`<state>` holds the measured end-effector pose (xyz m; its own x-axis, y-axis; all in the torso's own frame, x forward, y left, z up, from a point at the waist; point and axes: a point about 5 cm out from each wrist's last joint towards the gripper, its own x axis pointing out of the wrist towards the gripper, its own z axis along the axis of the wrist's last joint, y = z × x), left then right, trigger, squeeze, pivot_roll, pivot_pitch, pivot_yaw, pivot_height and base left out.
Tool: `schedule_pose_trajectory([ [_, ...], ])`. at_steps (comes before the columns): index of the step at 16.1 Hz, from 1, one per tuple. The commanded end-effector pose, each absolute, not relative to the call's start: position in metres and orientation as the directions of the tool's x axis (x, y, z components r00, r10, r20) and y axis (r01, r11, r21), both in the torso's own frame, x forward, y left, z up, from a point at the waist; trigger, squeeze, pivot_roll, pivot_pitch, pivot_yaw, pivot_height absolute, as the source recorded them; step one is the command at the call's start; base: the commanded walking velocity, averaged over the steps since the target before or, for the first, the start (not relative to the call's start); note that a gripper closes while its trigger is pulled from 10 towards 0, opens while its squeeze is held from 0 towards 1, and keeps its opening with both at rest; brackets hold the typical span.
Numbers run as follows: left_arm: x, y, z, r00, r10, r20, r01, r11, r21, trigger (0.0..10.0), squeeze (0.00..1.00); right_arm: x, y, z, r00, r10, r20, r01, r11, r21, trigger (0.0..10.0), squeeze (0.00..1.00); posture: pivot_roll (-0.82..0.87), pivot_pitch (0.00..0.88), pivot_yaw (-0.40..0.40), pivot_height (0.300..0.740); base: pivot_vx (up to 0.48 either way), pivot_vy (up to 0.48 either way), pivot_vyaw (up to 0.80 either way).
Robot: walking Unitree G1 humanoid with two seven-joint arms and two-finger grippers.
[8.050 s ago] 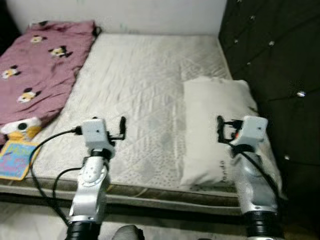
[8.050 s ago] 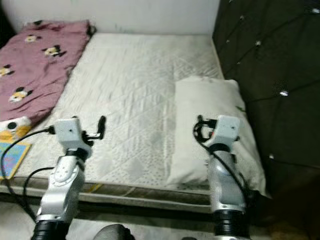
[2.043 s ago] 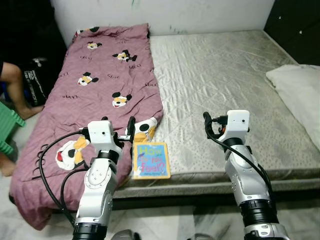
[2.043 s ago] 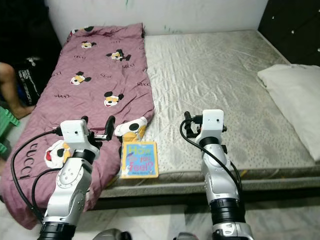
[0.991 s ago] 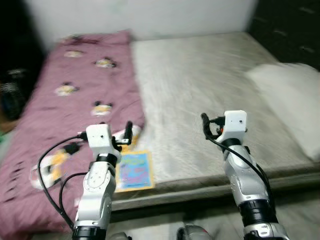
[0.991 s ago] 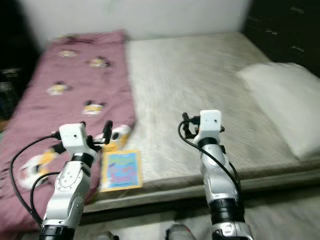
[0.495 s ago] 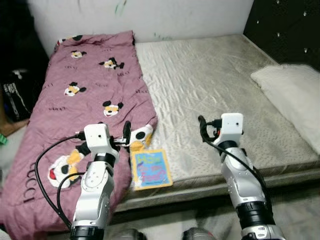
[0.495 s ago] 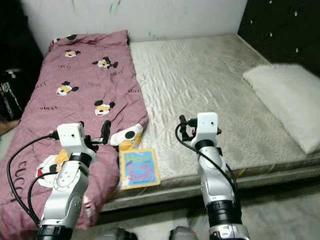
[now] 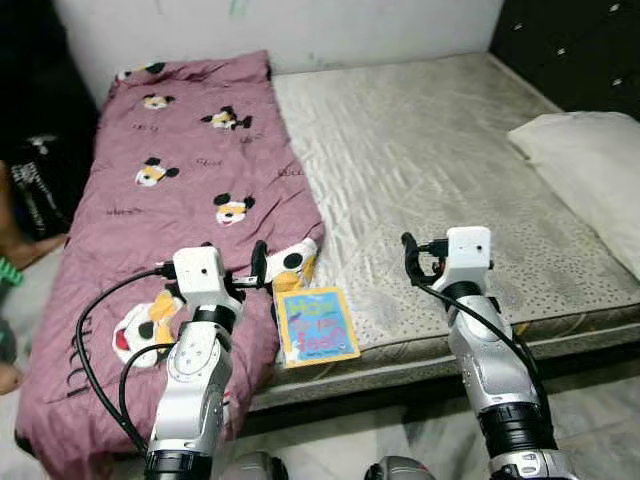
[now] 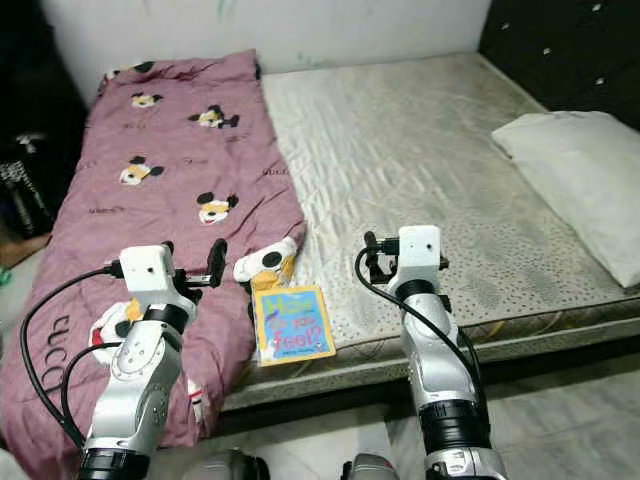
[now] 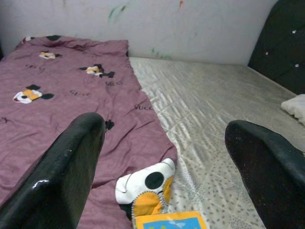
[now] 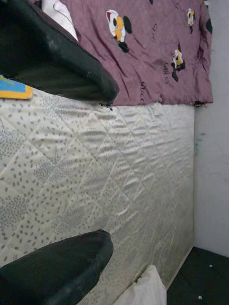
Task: Clean up the room
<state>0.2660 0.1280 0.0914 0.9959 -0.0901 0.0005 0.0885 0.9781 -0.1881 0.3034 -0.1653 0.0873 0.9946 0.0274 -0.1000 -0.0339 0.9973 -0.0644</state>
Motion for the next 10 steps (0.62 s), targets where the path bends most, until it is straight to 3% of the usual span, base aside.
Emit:
schedule_pose_trajectory([
  [1,0.265,0.1267,0.0986,0.994,-0.099,0.039,0.105,0.976,-0.191,10.0,0.0,0.3052,-0.1634,0.0922,0.996,0.034,-0.08,-0.039,0.997,-0.063,10.0,0.0,-0.05,0.022,0.05,0.74,0.409,0.0,0.0],
  [7,0.2647,0.1266,0.098,0.995,-0.097,0.033,0.101,0.976,-0.193,10.0,0.0,0.3047,-0.166,0.0917,0.996,0.026,-0.081,-0.032,0.997,-0.068,10.0,0.0,-0.05,0.023,0.05,0.74,0.396,0.0,0.0],
  [10,0.2648,0.1276,0.0964,0.996,-0.082,0.02,0.085,0.98,-0.18,10.0,0.0,0.3043,-0.1678,0.0902,0.996,0.022,-0.085,-0.028,0.997,-0.071,10.0,0.0,-0.05,0.026,0.05,0.74,0.0,0.0,0.0],
])
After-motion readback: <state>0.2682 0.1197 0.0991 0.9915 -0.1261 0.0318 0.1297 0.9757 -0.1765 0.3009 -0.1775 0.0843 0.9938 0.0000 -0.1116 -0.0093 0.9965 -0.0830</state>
